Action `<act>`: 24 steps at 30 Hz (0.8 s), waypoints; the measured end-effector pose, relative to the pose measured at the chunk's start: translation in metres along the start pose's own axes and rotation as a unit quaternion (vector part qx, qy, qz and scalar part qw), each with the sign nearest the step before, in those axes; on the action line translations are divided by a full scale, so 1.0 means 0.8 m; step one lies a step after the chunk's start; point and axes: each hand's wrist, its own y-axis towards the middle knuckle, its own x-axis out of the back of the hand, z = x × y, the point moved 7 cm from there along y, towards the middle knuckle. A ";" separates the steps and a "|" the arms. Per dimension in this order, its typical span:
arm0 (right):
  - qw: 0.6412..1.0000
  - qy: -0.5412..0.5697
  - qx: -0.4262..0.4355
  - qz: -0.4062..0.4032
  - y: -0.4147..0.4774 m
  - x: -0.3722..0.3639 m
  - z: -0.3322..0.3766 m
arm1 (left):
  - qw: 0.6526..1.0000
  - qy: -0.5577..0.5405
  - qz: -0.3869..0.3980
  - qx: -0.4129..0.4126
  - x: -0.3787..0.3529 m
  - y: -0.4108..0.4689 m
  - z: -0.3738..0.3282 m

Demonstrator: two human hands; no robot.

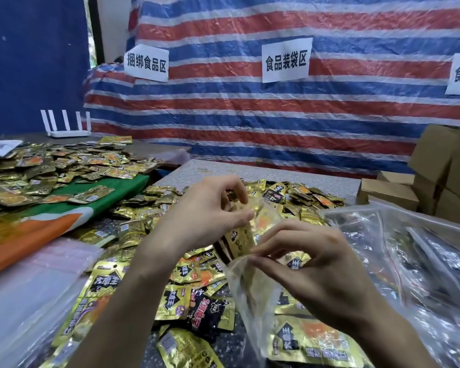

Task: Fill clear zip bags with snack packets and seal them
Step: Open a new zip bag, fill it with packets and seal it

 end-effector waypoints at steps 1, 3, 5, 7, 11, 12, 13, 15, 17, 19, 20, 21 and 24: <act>1.000 0.005 -0.005 -0.008 0.000 0.003 -0.001 | 1.000 -0.008 -0.016 0.003 -0.001 0.001 0.000; 1.000 0.007 -0.014 -0.019 0.000 0.008 -0.003 | 0.997 -0.066 -0.031 0.013 -0.004 0.003 0.001; 0.999 0.011 -0.027 -0.027 0.000 0.015 -0.007 | 0.987 -0.153 -0.036 0.033 -0.001 0.006 0.006; 0.998 0.017 -0.040 -0.035 0.000 0.023 -0.011 | 0.972 -0.224 -0.058 0.040 0.012 0.007 0.013; 0.996 0.021 -0.054 -0.063 0.000 0.041 -0.016 | 0.959 -0.261 -0.091 0.067 0.039 0.012 0.043; 0.996 0.017 -0.055 -0.064 0.000 0.044 -0.017 | 0.961 -0.245 -0.101 0.086 0.044 0.014 0.057; 0.996 0.012 -0.059 -0.065 -0.001 0.046 -0.019 | 0.965 -0.211 -0.116 0.104 0.050 0.016 0.071; 0.996 0.006 -0.070 -0.063 -0.002 0.048 -0.022 | 0.973 -0.121 -0.148 0.129 0.058 0.020 0.100; 0.995 0.008 -0.077 -0.058 -0.001 0.046 -0.024 | 0.974 -0.037 -0.163 0.151 0.054 0.025 0.129; 0.996 0.010 -0.074 -0.051 -0.001 0.043 -0.023 | 0.969 0.049 -0.155 0.185 0.040 0.030 0.162; 0.996 0.009 -0.072 -0.046 -0.001 0.040 -0.022 | 0.965 0.095 -0.139 0.202 0.029 0.032 0.178; 0.997 0.007 -0.069 -0.038 0.000 0.038 -0.021 | 0.959 0.139 -0.115 0.217 0.018 0.032 0.193; 0.998 0.004 -0.065 -0.020 0.000 0.031 -0.018 | 0.944 0.219 -0.046 0.243 -0.019 0.035 0.233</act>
